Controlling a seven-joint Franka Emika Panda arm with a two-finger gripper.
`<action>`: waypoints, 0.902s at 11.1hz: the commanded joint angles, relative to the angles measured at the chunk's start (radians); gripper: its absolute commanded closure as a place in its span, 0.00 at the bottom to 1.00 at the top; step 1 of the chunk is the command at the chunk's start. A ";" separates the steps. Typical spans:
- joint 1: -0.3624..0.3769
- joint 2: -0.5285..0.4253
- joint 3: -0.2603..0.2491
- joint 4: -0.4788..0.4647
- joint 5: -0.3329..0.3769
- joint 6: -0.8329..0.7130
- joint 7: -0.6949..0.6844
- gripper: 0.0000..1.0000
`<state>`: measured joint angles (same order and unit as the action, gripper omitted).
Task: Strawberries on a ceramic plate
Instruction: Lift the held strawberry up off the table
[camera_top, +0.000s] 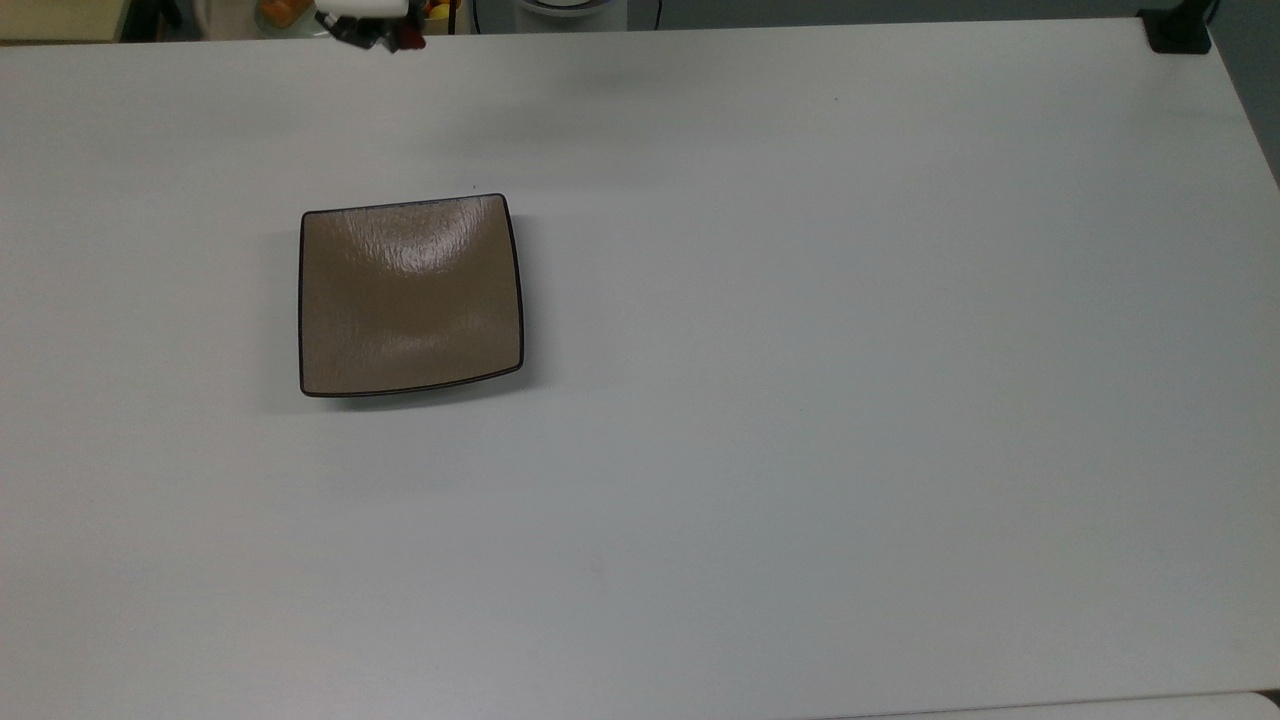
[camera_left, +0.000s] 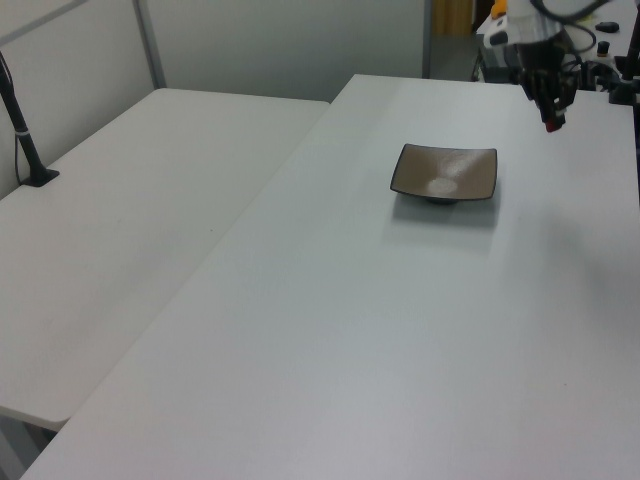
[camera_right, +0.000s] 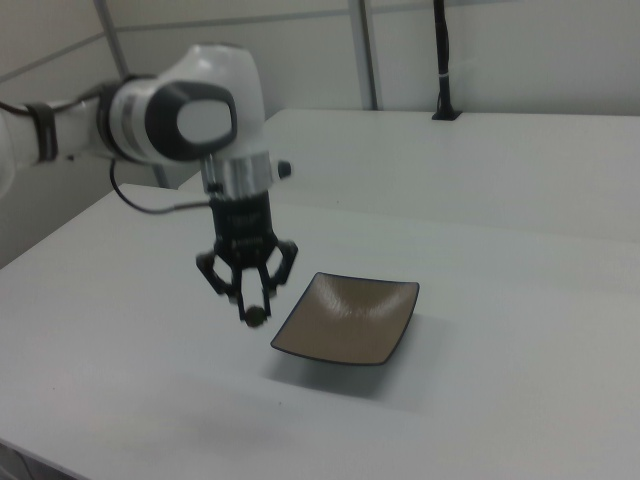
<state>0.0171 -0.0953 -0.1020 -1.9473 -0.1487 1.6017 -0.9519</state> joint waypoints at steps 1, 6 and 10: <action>0.007 0.002 0.011 0.138 0.063 -0.114 0.027 0.80; 0.001 0.046 0.033 0.234 0.145 -0.089 0.312 0.79; -0.003 0.124 0.033 0.238 0.152 0.101 0.523 0.79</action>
<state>0.0168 -0.0323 -0.0689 -1.7319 -0.0163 1.6146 -0.5364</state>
